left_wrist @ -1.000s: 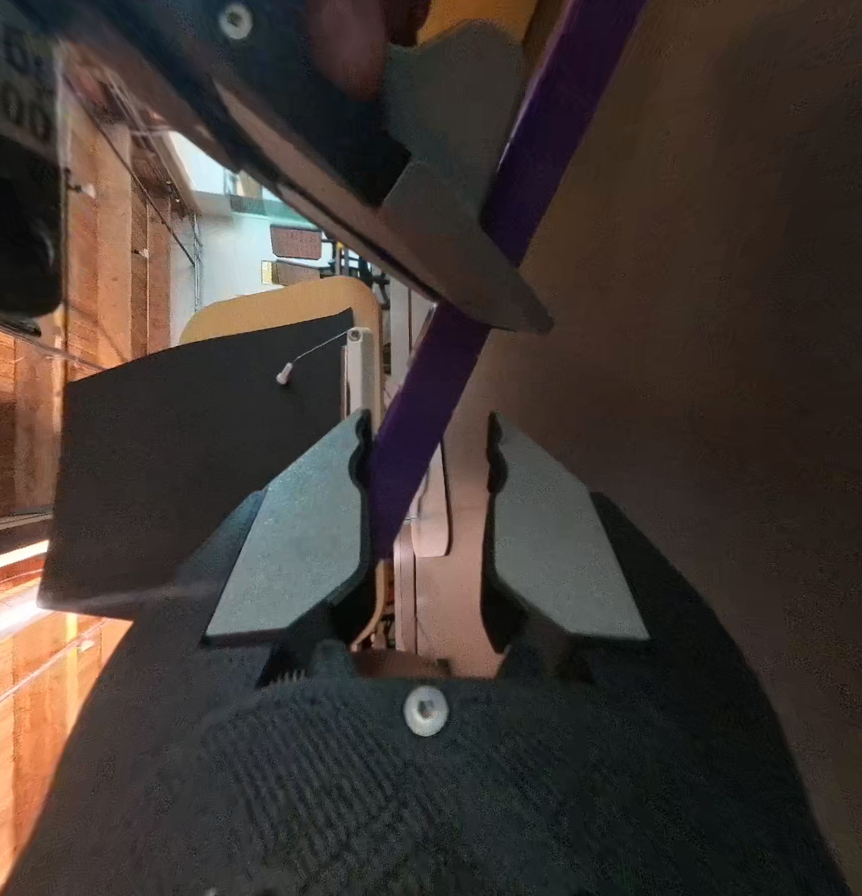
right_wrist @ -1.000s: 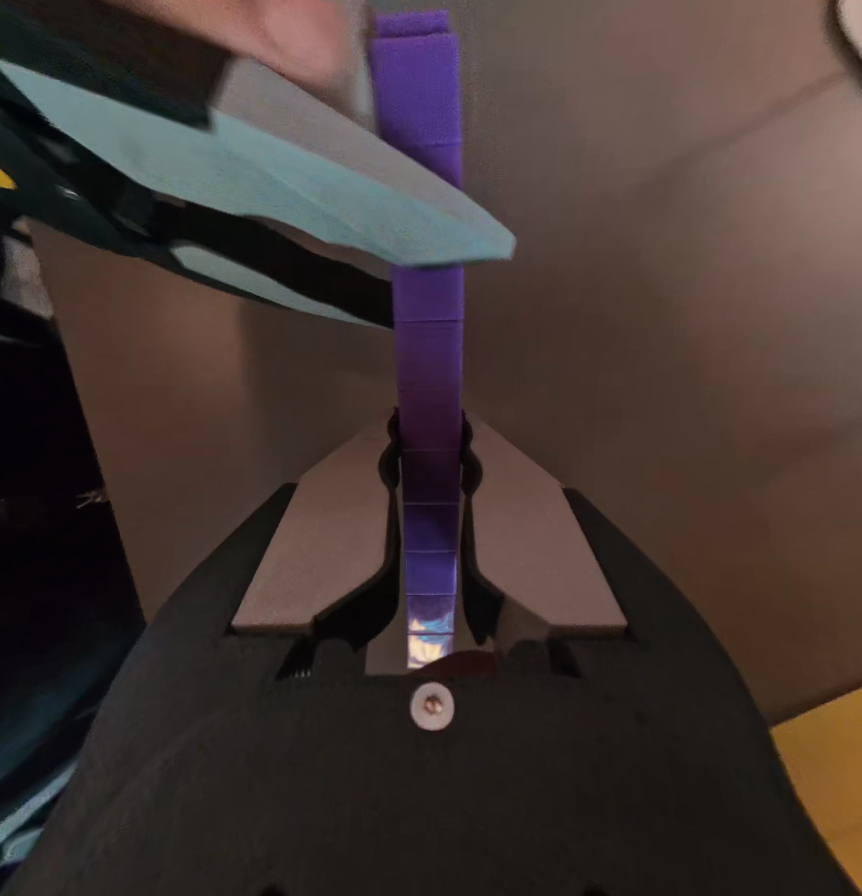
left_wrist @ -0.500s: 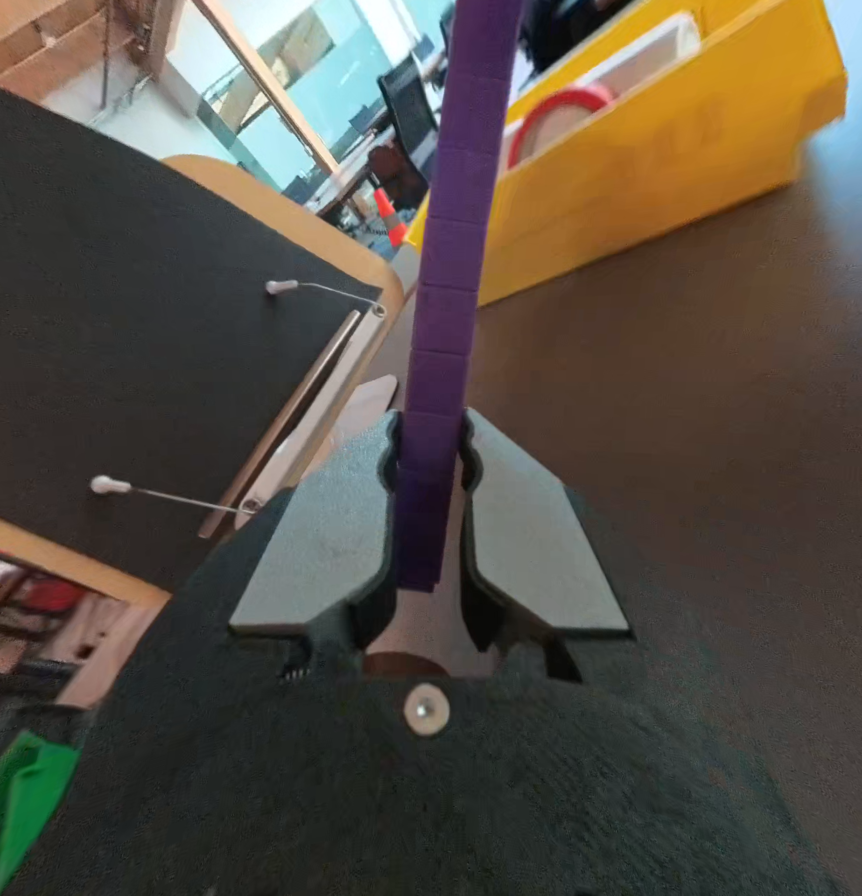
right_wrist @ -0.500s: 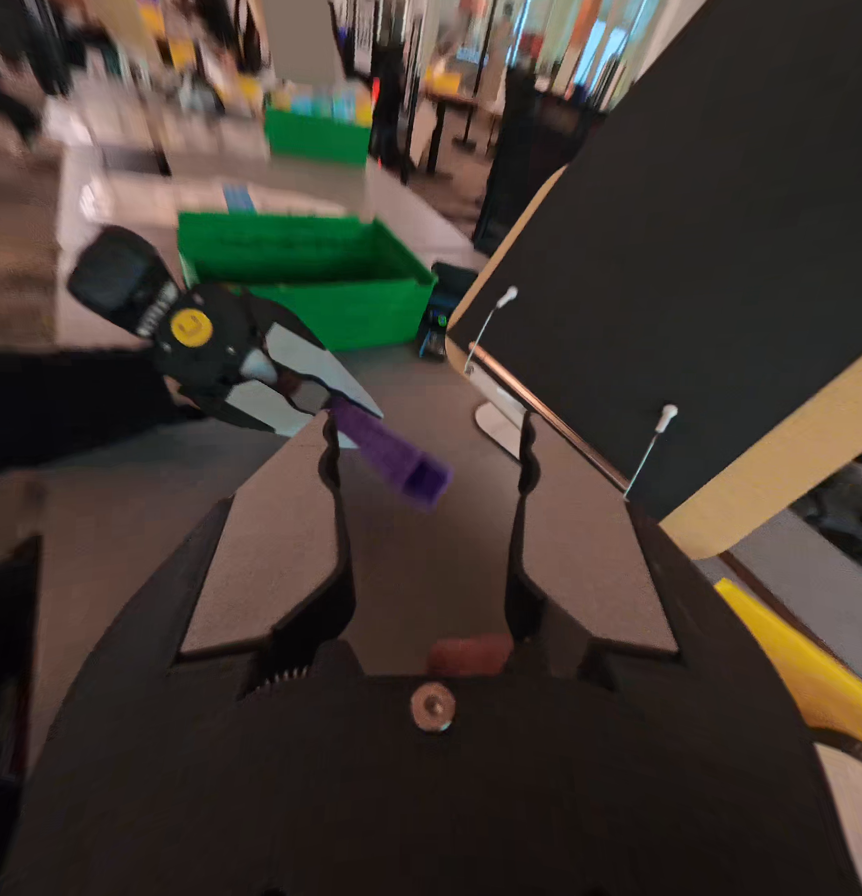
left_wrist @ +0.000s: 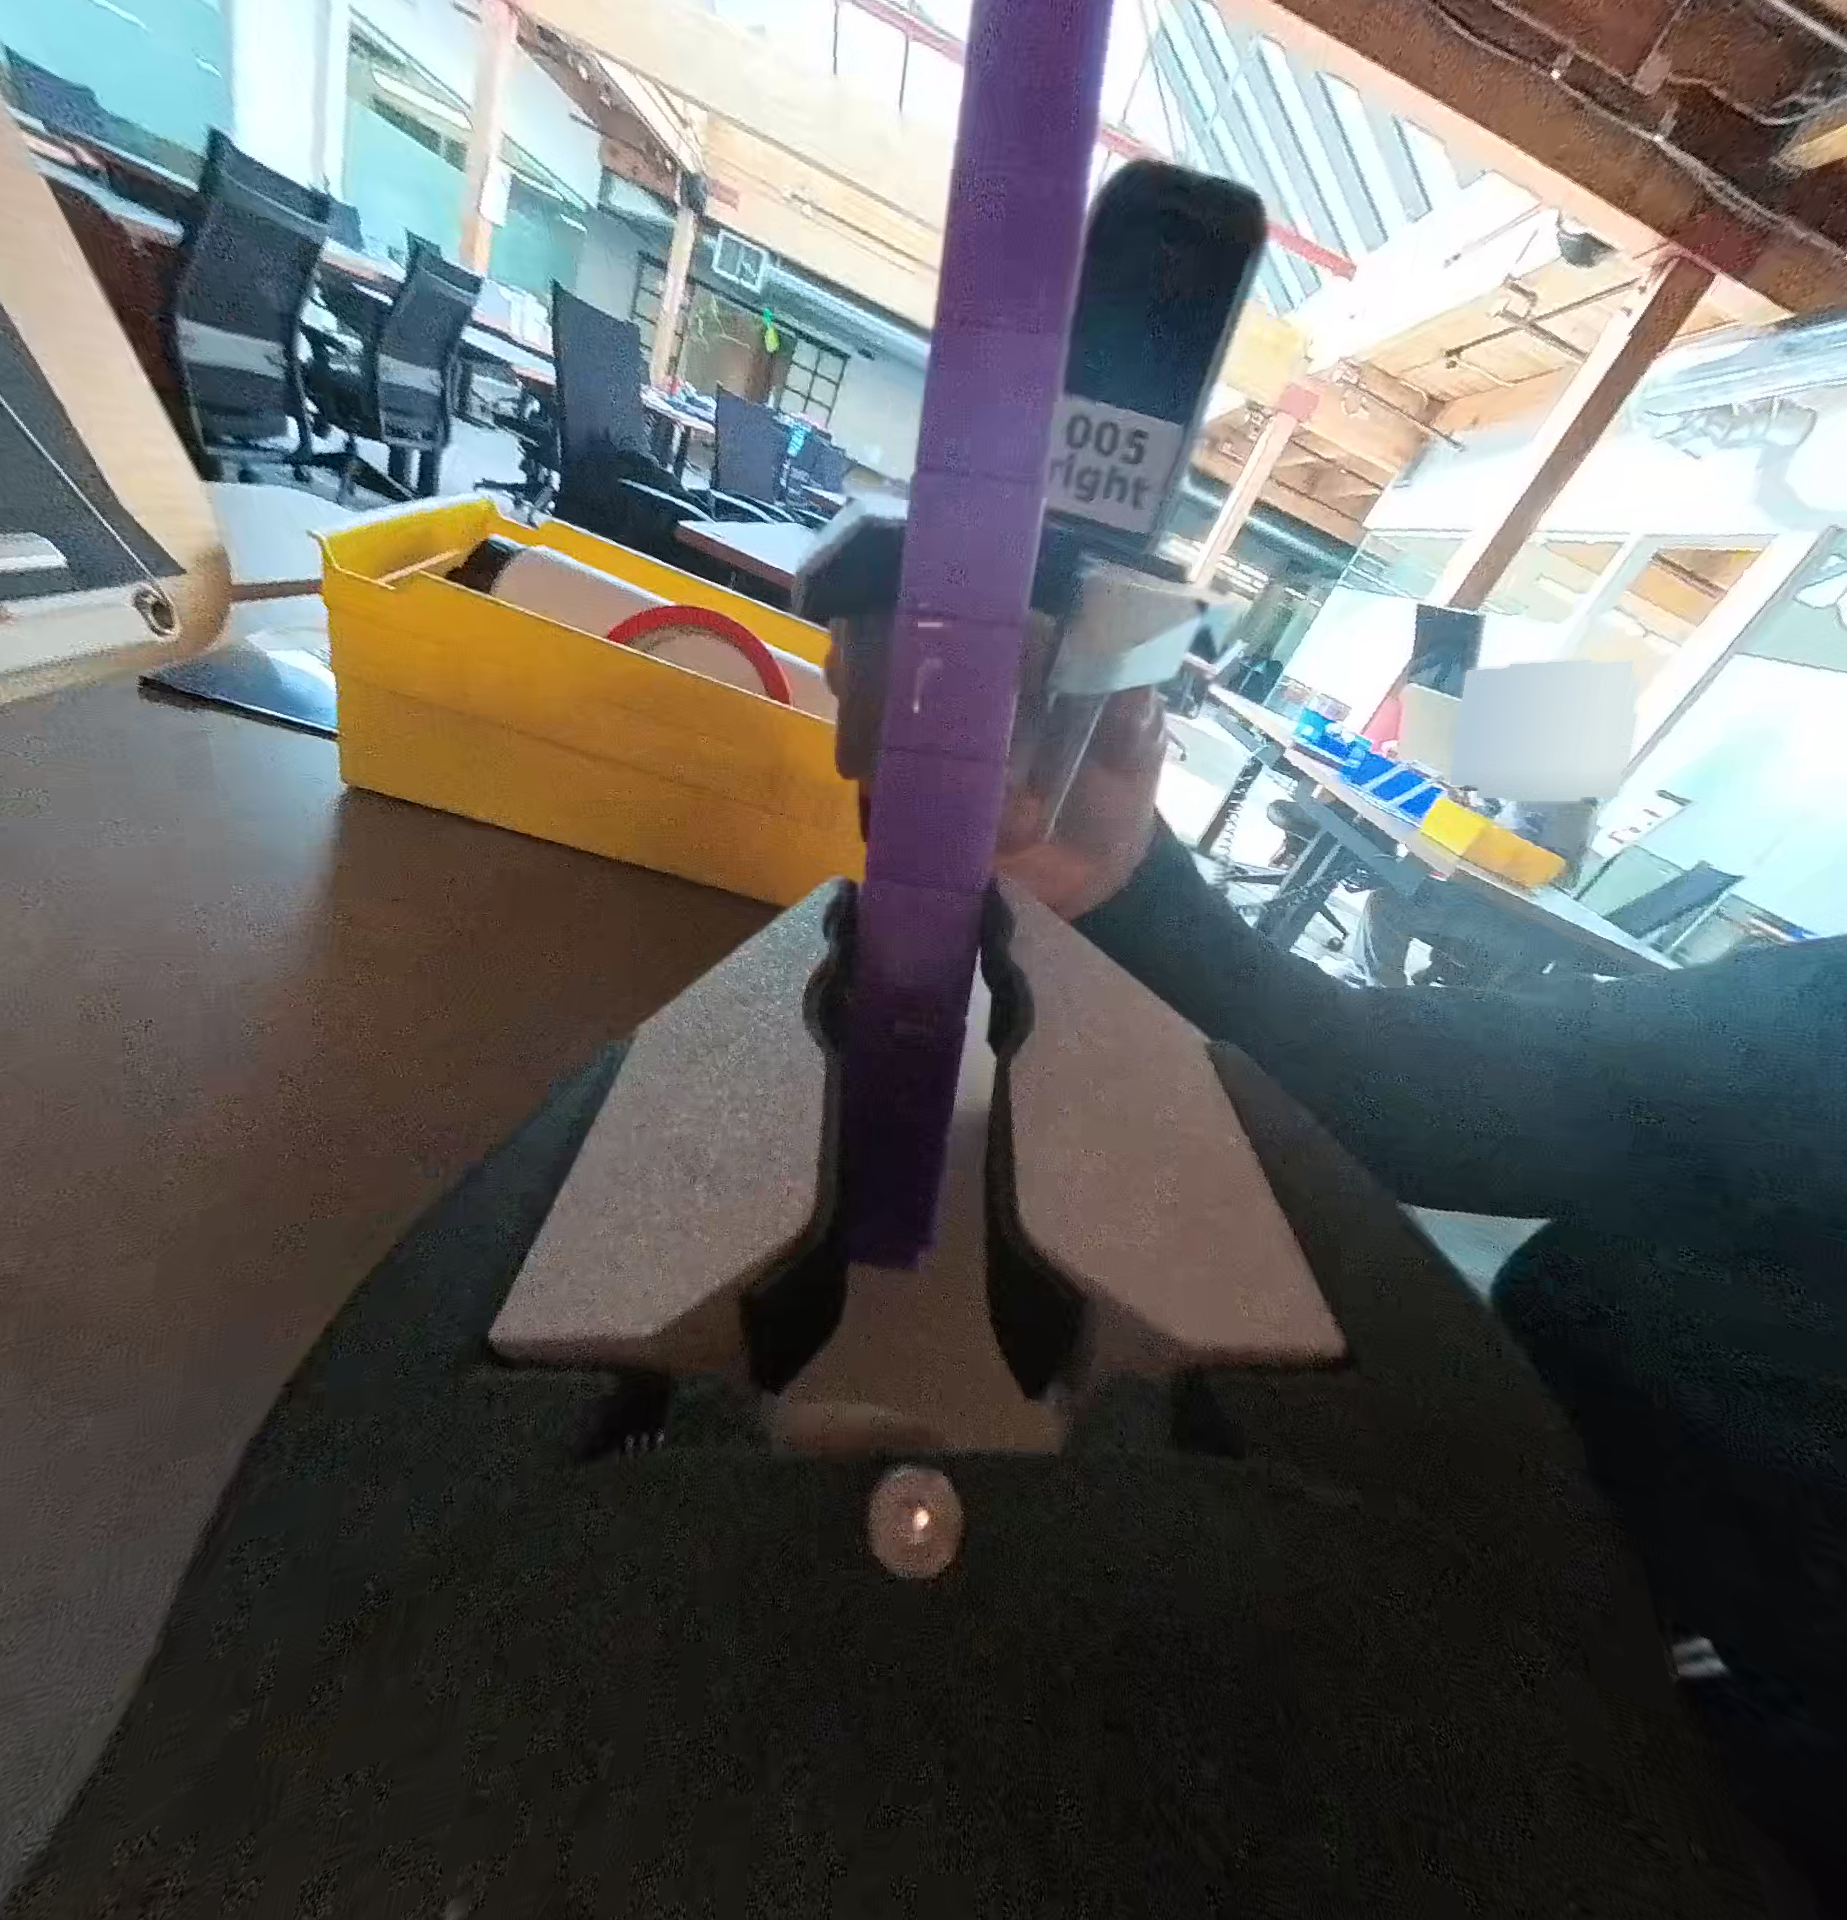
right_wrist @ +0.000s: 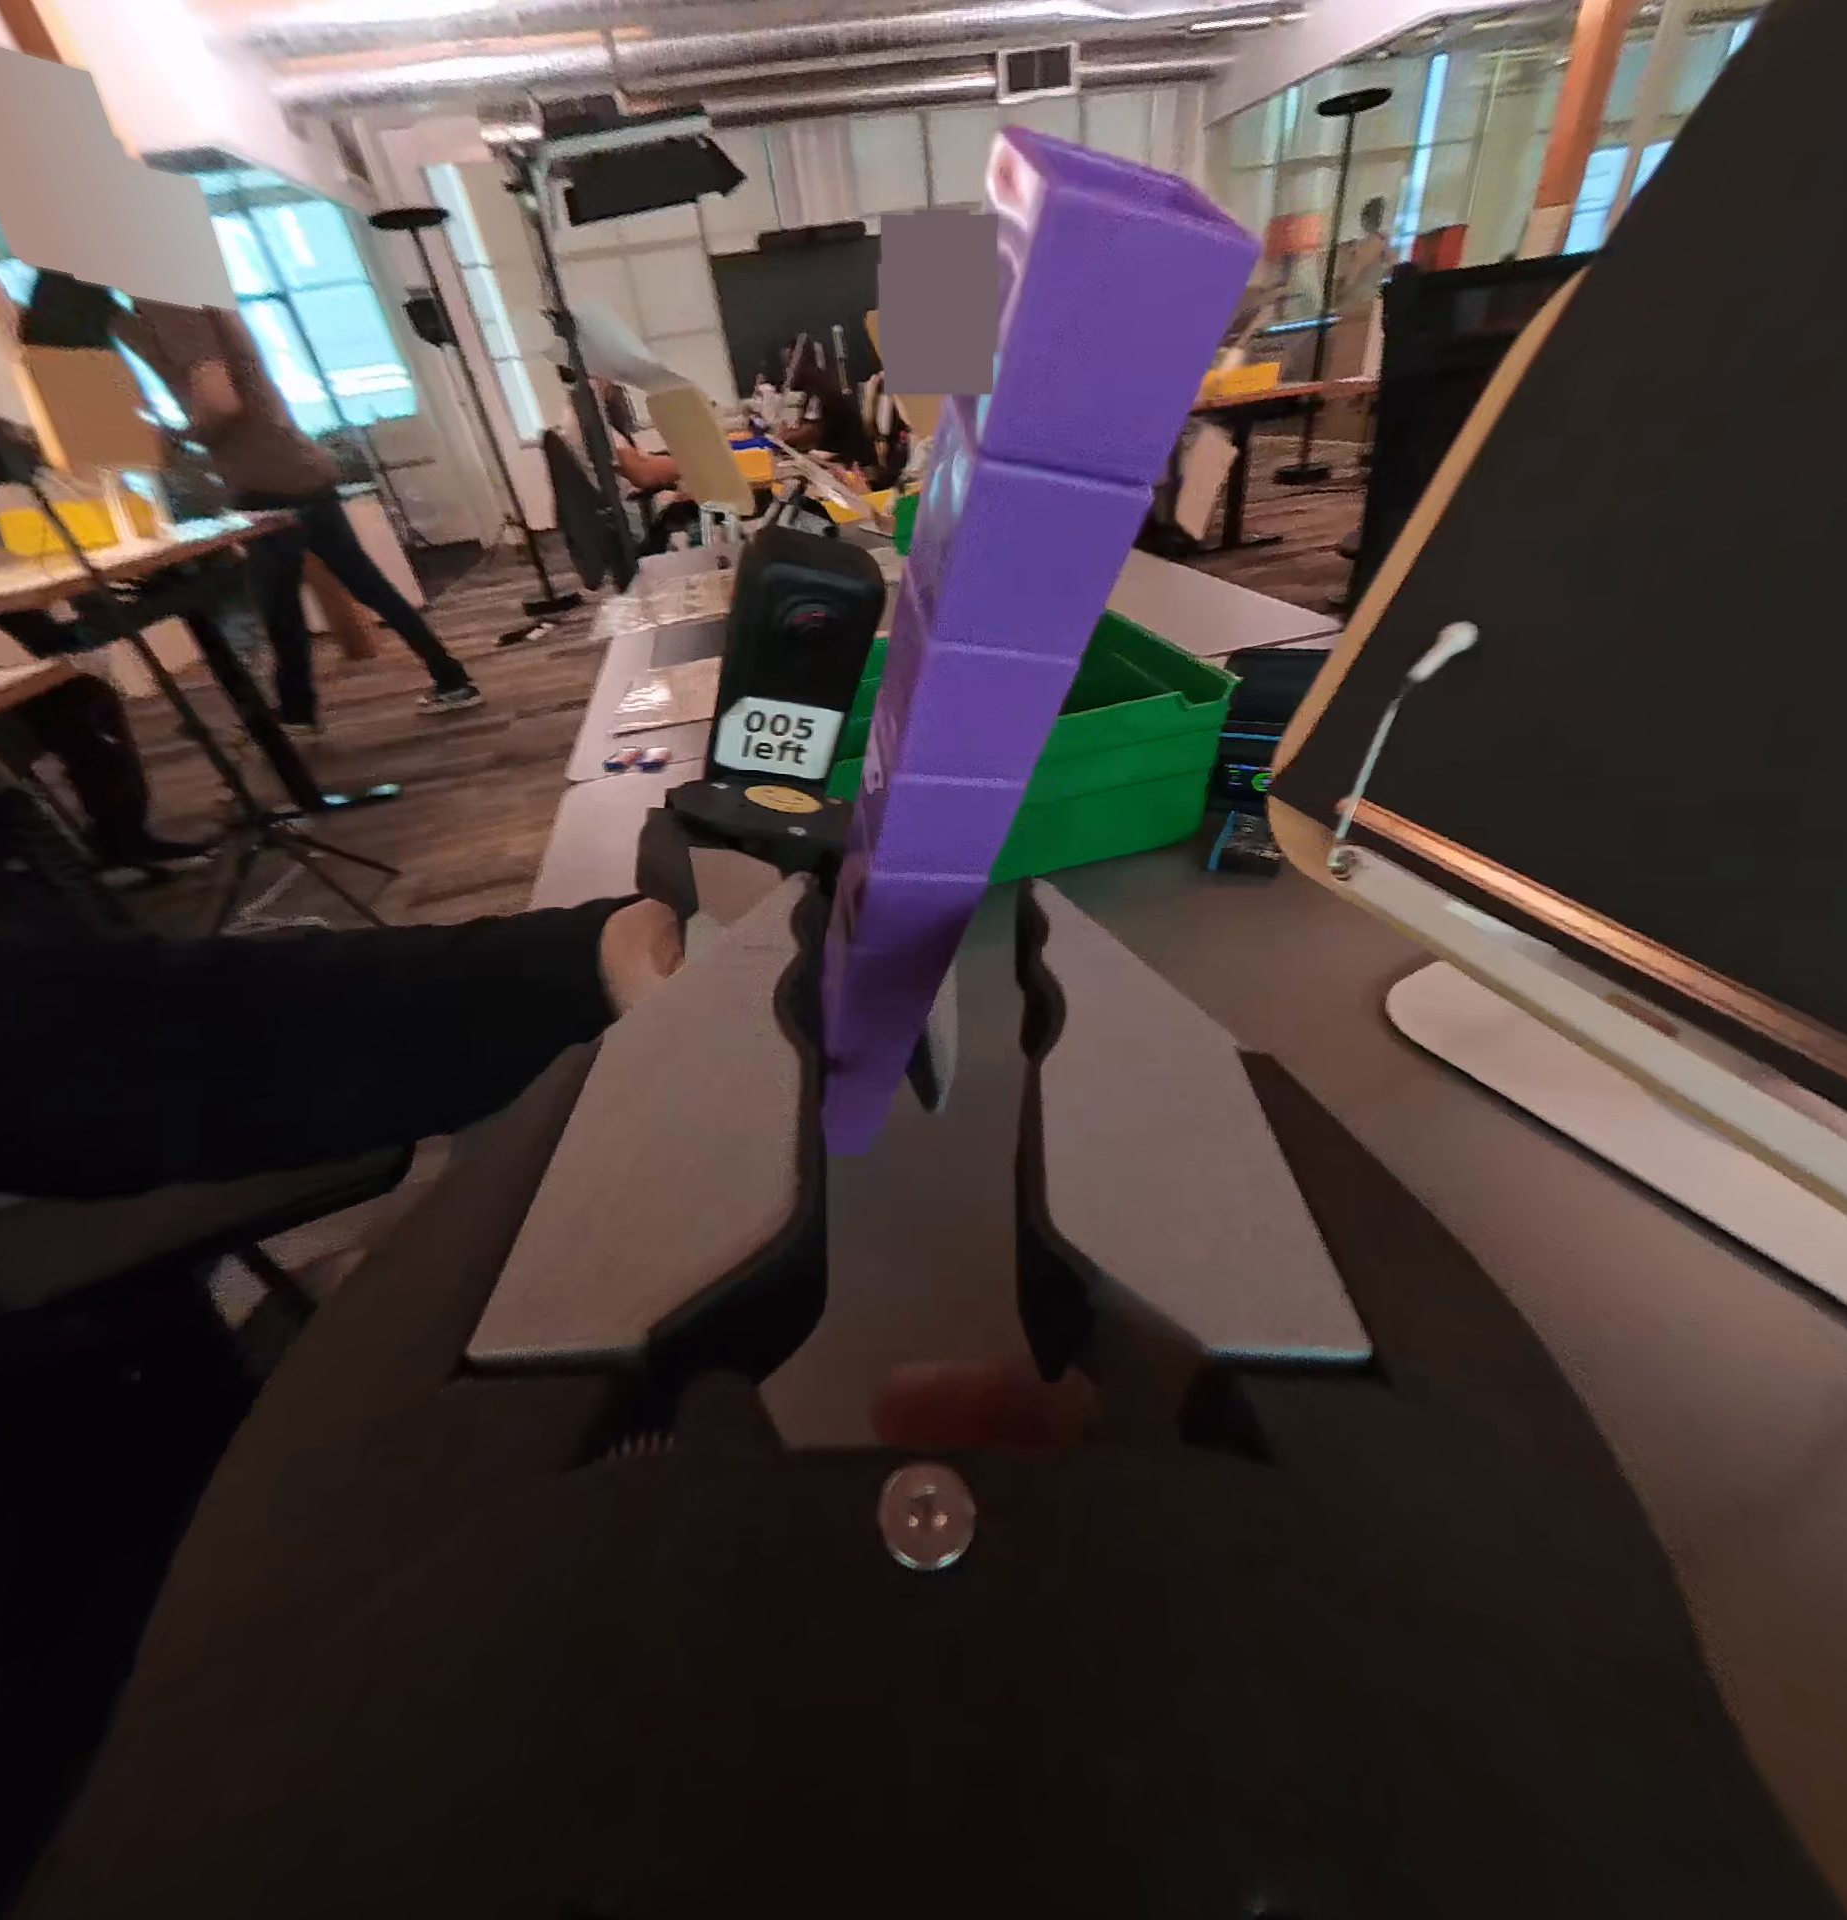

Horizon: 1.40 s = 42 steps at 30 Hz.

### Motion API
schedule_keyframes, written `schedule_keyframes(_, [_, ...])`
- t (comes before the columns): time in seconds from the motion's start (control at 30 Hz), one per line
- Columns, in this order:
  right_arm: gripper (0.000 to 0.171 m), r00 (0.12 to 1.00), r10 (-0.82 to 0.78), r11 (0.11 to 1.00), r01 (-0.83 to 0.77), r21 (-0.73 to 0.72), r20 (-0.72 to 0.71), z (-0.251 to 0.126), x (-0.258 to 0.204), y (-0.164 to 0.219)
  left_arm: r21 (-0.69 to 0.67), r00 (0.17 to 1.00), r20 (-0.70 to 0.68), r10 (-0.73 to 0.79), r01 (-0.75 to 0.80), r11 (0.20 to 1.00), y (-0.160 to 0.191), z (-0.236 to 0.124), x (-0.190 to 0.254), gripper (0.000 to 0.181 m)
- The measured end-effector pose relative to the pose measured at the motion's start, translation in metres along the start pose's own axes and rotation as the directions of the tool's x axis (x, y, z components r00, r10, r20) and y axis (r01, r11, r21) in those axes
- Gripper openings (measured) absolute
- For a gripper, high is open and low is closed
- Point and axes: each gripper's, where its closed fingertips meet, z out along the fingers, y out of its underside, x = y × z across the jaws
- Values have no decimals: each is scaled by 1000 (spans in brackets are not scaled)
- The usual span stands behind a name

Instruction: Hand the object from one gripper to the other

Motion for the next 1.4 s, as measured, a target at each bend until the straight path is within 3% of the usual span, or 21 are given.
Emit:
schedule_keyframes(0.03, [22,999,17,1000,-17,2,31,2,-2,3,-17,1000,-5,-3,3,1000,3,2,1,21])
schedule_keyframes(0.13, [19,995,12,1000,-12,-3,95,2,-9,8,-49,999,-31,-32,30,998,9,7,5,23])
schedule_keyframes(0.23, [17,980,-174,985,175,4,-94,-6,10,3,-38,997,61,-49,51,998,-1,-3,-15,65])
schedule_keyframes(0.3, [18,866,-398,917,382,-115,-301,-15,34,6,3,994,94,-57,57,998,-12,-14,-23,69])
schedule_keyframes(0.37, [17,670,-614,789,525,-319,-417,-21,55,15,15,995,93,-41,40,999,-19,-19,-22,72])
schedule_keyframes(0.47, [18,438,-760,650,508,-566,-481,-28,82,30,-33,968,220,122,-118,992,-18,-14,-27,80])
schedule_keyframes(0.57, [18,326,-835,550,478,-685,-443,-22,88,38,-62,904,343,257,-251,966,-19,-4,-36,83])
schedule_keyframes(0.7, [18,266,-893,450,564,-692,-364,-1,65,41,13,886,393,247,-274,962,-31,-5,-39,62])
schedule_keyframes(0.77, [18,245,-909,416,602,-681,-338,5,56,41,13,906,317,281,-300,954,-31,-4,-28,26])
schedule_keyframes(0.83, [21,258,-908,418,622,-662,-331,8,50,43,-26,872,330,361,-374,927,-32,-5,-27,20])
schedule_keyframes(0.9, [38,317,-895,446,642,-624,-314,11,45,49,-21,868,298,398,-411,912,-34,-9,-18,19])
schedule_keyframes(0.97, [65,409,-874,482,652,-585,-263,13,38,60,32,908,241,342,-360,933,-38,-13,-10,19])
schedule_keyframes(1.03, [70,548,-812,559,633,-535,-201,10,27,72,89,938,202,281,-303,949,-45,-21,-8,19])
schedule_keyframes(1.13, [59,772,-626,735,539,-411,-109,1,7,73,70,980,26,196,-197,978,-36,-27,6,19])
schedule_keyframes(1.23, [50,946,-320,901,323,-289,59,-8,-19,67,44,977,-84,194,-191,981,-26,-29,20,19])
schedule_keyframes(1.3, [40,970,-161,938,207,-278,180,-13,-35,69,31,967,-109,231,-229,973,-21,-28,27,19])
schedule_keyframes(1.33, [25,970,-131,942,187,-279,205,-13,-39,70,20,963,-125,240,-240,971,-18,-26,30,19])
schedule_keyframes(1.4, [18,972,-140,935,192,-297,188,-12,-37,73,13,968,-110,227,-227,974,-16,-23,28,19])
